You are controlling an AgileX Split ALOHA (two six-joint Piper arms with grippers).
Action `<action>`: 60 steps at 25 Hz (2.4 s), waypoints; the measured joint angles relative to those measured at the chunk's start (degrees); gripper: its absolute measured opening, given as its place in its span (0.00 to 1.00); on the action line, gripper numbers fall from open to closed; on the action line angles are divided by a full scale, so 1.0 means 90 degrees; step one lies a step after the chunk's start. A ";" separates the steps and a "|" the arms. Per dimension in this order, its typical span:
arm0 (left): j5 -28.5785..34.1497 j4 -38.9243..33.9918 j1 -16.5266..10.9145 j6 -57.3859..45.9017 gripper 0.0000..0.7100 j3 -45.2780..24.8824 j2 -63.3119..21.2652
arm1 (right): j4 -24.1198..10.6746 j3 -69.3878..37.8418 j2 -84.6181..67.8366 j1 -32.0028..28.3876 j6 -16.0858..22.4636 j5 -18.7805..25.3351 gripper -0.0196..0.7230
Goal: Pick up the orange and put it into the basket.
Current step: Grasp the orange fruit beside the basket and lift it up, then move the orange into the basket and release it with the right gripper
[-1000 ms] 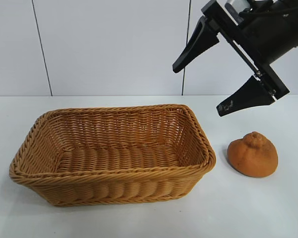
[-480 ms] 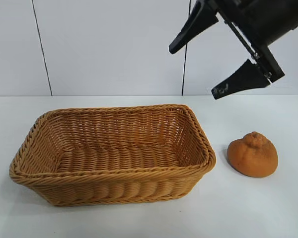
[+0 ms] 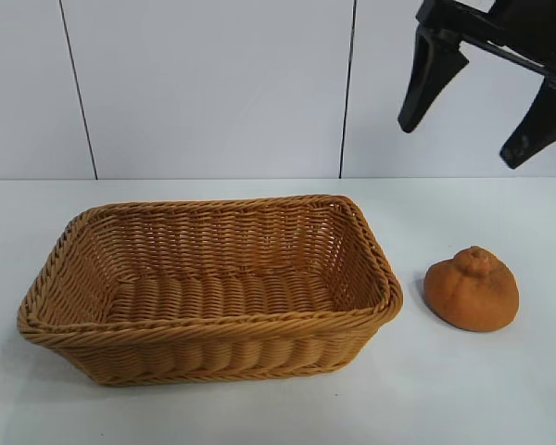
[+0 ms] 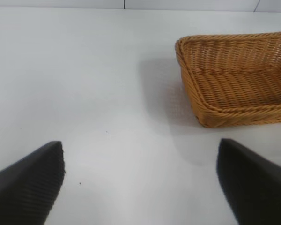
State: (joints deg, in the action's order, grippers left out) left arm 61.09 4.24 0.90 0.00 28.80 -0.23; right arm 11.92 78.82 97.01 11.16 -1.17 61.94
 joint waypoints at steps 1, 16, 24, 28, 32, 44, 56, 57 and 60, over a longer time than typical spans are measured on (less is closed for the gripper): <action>0.0000 0.0000 0.0000 0.0000 0.89 0.0000 0.0000 | -0.0214 0.0000 0.0000 -0.0033 0.0085 0.0006 0.96; 0.0000 -0.0005 0.0000 0.0000 0.89 0.0000 -0.0005 | 0.0122 0.0021 0.1426 -0.0828 -0.0108 -0.0161 0.96; 0.0000 0.0001 0.0000 0.0000 0.89 0.0000 -0.0005 | 0.0089 0.0021 0.2441 -0.0828 -0.0094 -0.0480 0.96; 0.0000 -0.0005 0.0000 0.0000 0.89 0.0000 -0.0005 | 0.0078 0.0021 0.2605 -0.0828 -0.0145 -0.0556 0.96; 0.0000 -0.0005 0.0000 0.0000 0.89 0.0000 -0.0005 | 0.0078 0.0021 0.2605 -0.0828 -0.0134 -0.0609 0.96; 0.0000 -0.0005 0.0000 0.0000 0.89 0.0000 -0.0005 | 0.0139 0.0030 0.2582 -0.0828 -0.0116 -0.0428 0.06; 0.0000 -0.0005 0.0000 0.0000 0.89 0.0000 -0.0005 | 0.0587 0.0030 0.1194 -0.0828 -0.0140 -0.0401 0.07; 0.0000 -0.0005 0.0000 0.0000 0.89 0.0000 -0.0005 | 0.0612 0.0030 0.1028 -0.0828 -0.0140 -0.0401 0.07; 0.0000 -0.0005 0.0000 0.0000 0.89 0.0000 -0.0005 | 0.0641 0.0030 0.0635 -0.0828 -0.0140 -0.0358 0.07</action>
State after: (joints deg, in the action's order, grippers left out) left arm 61.09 4.20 0.90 0.00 28.80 -0.27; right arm 17.69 79.09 102.73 3.71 -2.42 58.72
